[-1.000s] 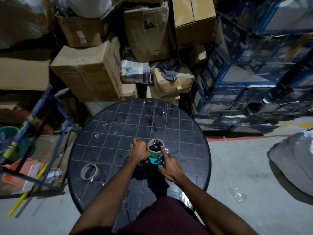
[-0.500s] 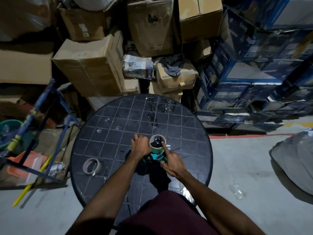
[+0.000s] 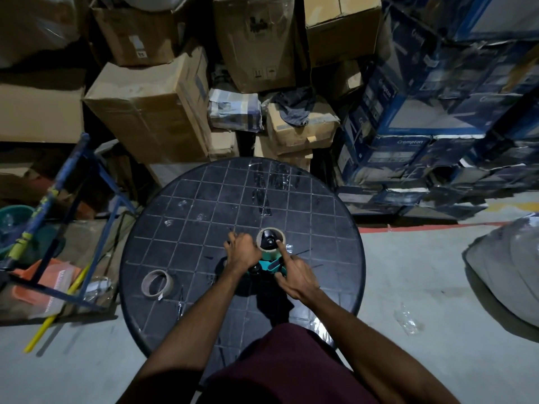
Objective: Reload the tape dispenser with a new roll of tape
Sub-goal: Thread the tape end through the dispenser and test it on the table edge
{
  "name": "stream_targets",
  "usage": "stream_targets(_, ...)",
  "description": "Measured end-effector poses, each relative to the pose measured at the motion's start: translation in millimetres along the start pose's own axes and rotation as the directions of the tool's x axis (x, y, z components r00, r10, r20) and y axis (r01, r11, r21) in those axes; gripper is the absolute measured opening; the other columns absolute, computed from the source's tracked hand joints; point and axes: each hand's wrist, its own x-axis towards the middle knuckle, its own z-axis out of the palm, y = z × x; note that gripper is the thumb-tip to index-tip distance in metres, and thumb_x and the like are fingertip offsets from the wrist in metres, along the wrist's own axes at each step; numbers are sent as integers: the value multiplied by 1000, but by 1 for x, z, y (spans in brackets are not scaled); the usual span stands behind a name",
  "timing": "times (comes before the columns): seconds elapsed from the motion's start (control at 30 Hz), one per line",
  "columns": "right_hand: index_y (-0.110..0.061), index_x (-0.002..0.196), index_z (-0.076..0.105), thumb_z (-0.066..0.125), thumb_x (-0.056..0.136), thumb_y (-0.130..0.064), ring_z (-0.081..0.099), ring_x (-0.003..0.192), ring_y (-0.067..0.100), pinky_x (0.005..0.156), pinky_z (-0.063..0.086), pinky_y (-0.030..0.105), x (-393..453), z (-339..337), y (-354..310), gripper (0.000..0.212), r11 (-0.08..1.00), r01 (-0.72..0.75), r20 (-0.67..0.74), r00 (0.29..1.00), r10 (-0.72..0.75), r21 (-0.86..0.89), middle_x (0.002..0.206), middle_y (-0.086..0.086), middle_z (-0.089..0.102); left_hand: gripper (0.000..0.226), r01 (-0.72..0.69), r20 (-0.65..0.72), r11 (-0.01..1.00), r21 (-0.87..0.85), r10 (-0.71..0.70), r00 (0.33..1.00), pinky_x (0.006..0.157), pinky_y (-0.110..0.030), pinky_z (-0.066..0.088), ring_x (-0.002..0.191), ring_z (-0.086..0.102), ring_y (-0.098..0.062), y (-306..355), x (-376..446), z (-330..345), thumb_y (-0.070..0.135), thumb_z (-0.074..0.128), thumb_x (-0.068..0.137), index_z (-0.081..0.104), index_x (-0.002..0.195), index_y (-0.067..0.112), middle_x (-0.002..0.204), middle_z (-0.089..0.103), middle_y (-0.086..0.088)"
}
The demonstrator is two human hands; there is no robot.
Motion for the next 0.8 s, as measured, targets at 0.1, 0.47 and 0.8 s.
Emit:
stream_targets(0.1, -44, 157, -15, 48, 83, -41, 66, 92, 30, 80, 59, 46, -1, -3, -2, 97, 1000, -12, 1, 1000, 12, -17, 117, 13, 67, 40, 33, 50, 999, -11, -32, 998, 104, -53, 37, 123, 40, -33, 5, -1, 3, 48, 74, 72, 69, 89, 12, 109, 64, -8)
stream_targets(0.47, -34, 160, -6, 57, 89, -34, 64, 93, 31, 78, 57, 41, -4, -15, -8, 95, 999, -32, -10, 999, 32, -32, 114, 17, 65, 63, 108, 15, 994, 29, -108, 994, 111, -59, 25, 138, 30, -40, 20, -6, 17, 61, 72, 72, 64, 113, 14, 134, 57, -12)
stream_targets(0.8, -30, 161, -4, 57, 92, -36, 64, 98, 30, 83, 56, 41, -4, -18, -8, 93, 998, -36, -10, 999, 35, -48, 119, 18, 64, 41, 107, -33, 994, -1, -107, 994, 107, -56, 30, 130, 36, -35, 18, -5, 20, 50, 72, 76, 68, 96, 14, 122, 61, -8)
